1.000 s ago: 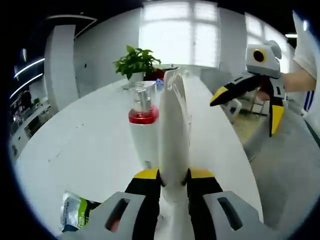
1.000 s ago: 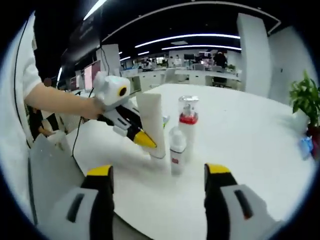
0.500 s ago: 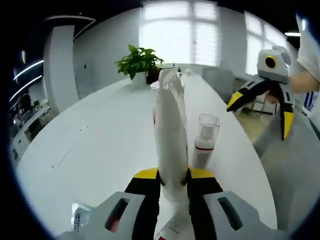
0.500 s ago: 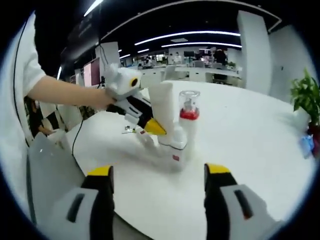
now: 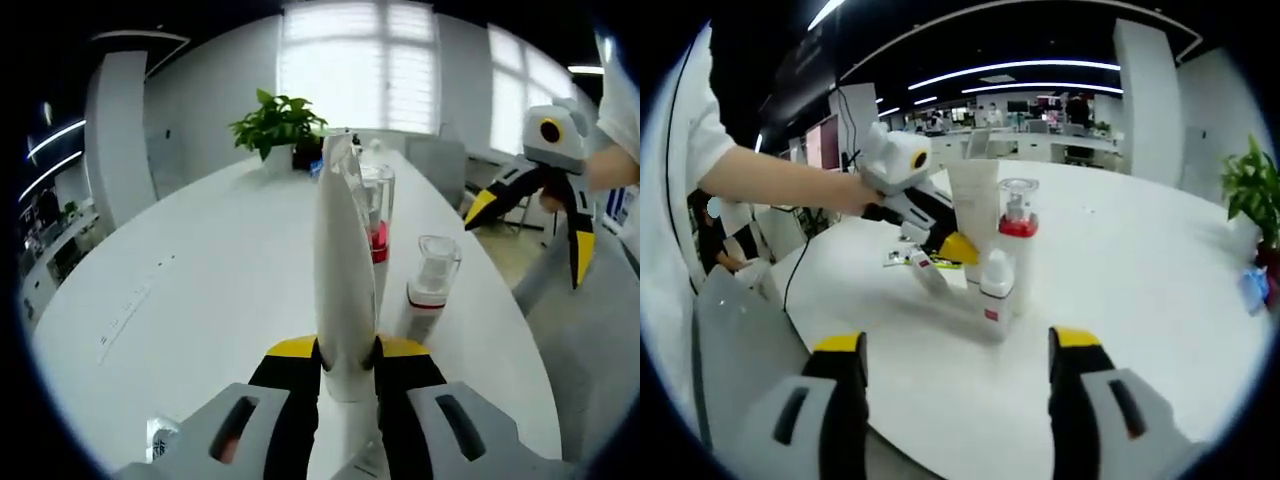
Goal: Arrange the skincare products in the storage area until every visible bottle or jar stands upright without overlapping.
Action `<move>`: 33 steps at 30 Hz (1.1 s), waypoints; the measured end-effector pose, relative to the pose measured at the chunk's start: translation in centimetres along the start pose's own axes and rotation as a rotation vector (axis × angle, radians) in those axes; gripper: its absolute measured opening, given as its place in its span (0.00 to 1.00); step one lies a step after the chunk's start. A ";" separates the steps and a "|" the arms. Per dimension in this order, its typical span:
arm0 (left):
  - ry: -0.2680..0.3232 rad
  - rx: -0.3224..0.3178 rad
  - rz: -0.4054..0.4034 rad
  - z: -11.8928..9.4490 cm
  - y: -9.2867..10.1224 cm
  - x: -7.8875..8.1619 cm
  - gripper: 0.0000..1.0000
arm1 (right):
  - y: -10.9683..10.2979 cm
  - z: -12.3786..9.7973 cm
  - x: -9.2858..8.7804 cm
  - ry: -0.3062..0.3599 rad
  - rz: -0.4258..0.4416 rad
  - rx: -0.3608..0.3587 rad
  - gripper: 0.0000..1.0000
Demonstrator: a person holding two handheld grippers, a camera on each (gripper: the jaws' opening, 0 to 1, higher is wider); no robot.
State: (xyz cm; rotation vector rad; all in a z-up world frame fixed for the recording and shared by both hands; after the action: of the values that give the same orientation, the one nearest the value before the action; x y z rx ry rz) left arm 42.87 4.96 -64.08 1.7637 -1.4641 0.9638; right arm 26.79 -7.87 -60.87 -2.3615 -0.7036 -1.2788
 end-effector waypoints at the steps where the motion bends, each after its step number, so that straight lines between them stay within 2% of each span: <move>1: -0.002 0.001 0.002 0.0 0.0 0.0 0.17 | 0.0 0.0 0.0 0.000 0.001 0.000 0.74; 6: -0.016 -0.003 0.017 0.1 0.1 -0.1 0.18 | 0.0 0.0 0.1 0.000 0.001 0.001 0.75; 17: -0.036 0.013 0.019 -0.1 0.1 0.0 0.25 | 0.1 -0.3 0.2 0.002 0.000 -0.003 0.75; 25: -0.053 0.045 -0.004 -1.5 0.5 0.1 0.36 | 0.2 -0.5 0.5 0.009 -0.006 -0.004 0.76; 33: -0.046 0.116 -0.084 -3.6 1.2 -0.4 0.42 | 0.3 -0.7 0.6 0.008 -0.009 0.006 0.78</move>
State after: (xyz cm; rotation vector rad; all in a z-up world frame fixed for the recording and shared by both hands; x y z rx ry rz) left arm 41.16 7.97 -62.53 1.9264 -1.3754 0.9875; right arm 26.79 -8.30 -60.06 -2.3496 -0.7158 -1.2868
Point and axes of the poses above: the point that each gripper's makers call its tool centre point, and the gripper's own axes: z roughly forward along the fingers, y roughly to its right, x roughly out of its top, the point moved 6 cm from there along -z, roughly backward along the fingers, and after that the axes turned 2 degrees about -y, right-handed, at the moved point
